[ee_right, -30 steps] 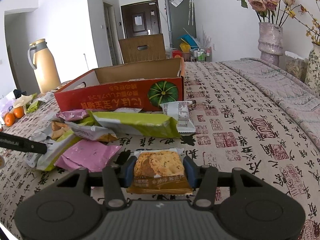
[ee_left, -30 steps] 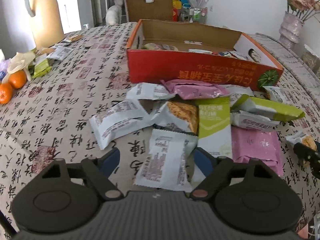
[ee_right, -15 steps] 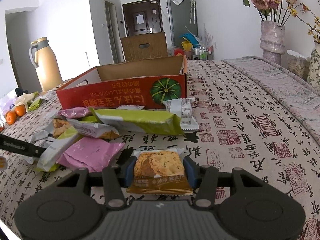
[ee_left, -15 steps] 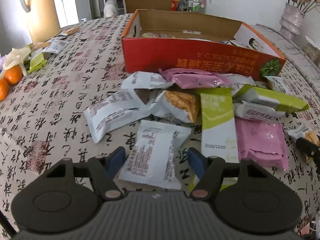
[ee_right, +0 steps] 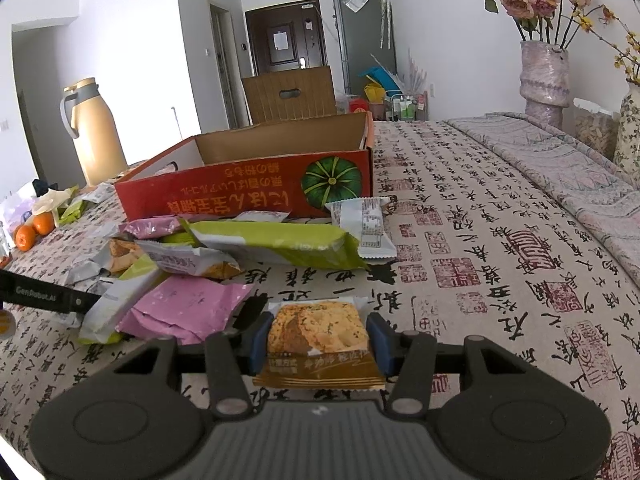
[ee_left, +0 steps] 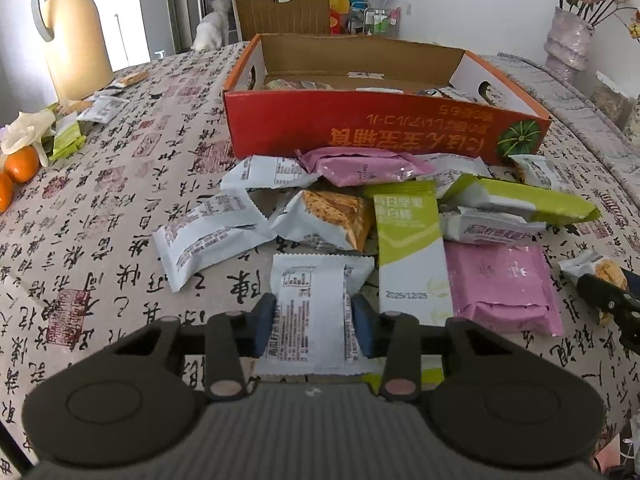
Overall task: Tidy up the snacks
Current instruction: 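Lift both held packets and carry them over the open cardboard box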
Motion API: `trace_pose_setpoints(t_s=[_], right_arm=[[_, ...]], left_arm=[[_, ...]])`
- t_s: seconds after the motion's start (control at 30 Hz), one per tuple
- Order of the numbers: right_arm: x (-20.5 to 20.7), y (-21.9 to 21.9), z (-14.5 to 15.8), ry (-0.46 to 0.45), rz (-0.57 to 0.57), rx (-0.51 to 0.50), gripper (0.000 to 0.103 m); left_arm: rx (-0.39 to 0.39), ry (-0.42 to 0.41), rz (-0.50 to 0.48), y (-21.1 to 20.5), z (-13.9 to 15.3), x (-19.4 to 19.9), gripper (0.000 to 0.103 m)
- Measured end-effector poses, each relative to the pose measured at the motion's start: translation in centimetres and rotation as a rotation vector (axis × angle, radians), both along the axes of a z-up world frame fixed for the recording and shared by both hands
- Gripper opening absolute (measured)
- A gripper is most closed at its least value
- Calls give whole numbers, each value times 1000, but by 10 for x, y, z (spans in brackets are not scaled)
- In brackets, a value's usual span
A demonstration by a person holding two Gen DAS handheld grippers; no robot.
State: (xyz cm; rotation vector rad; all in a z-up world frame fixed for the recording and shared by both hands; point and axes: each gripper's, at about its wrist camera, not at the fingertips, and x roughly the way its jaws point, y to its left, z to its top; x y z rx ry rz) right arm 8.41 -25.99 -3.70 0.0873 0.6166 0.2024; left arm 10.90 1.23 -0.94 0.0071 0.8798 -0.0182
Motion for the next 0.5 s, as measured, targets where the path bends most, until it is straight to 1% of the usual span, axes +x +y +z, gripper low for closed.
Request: trace_pose_setpoints(t_s=[0.5], right_arm=[[-8,-2,6,-26,0,6,50]], left_arm=[[-17,-92,-38,-11,27,-17,41]])
